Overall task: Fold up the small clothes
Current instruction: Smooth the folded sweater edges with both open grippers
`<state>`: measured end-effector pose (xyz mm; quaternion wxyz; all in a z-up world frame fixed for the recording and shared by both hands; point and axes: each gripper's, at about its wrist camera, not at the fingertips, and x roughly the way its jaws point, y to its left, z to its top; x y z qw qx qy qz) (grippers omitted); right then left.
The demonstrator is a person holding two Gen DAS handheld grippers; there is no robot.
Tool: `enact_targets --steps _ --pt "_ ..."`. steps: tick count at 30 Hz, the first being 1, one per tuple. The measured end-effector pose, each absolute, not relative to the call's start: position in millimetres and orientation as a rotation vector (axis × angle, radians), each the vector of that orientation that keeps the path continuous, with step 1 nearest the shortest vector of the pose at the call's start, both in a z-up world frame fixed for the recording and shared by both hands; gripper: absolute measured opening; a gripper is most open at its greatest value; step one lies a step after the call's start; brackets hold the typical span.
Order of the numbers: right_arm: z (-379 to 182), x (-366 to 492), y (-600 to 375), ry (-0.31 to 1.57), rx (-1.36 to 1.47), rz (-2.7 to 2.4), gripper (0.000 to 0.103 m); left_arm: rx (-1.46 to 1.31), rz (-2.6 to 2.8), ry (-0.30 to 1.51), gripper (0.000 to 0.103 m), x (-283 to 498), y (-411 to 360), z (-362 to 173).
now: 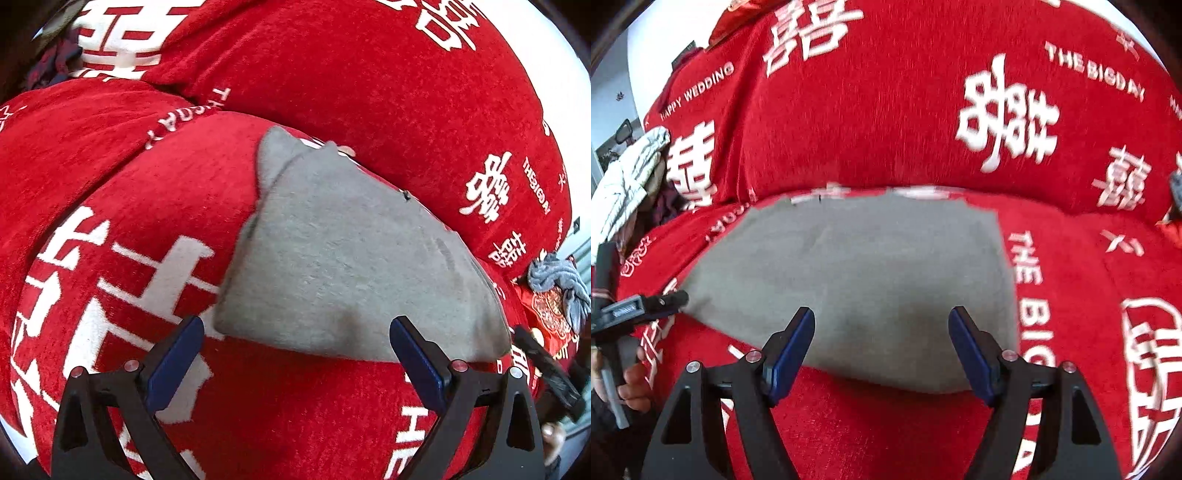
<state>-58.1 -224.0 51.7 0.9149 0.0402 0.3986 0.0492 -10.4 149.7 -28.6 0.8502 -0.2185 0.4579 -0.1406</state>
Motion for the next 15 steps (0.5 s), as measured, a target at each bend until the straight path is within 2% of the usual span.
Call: enact_targets --steps 3,6,11,15 --pt "22 -55 -271 0.903 0.211 0.003 0.077 -0.47 -0.314 0.965 0.1 -17 151 -28" --pt "18 -65 -309 0.9 0.294 -0.093 0.078 -0.466 -0.32 0.959 0.1 -20 149 -29" --pt "56 -62 -318 0.773 0.315 -0.047 0.078 -0.396 -0.285 0.954 0.101 -13 130 -27" --pt "70 -20 -286 0.759 0.301 0.134 0.078 -0.385 -0.272 0.952 0.101 -12 126 -26"
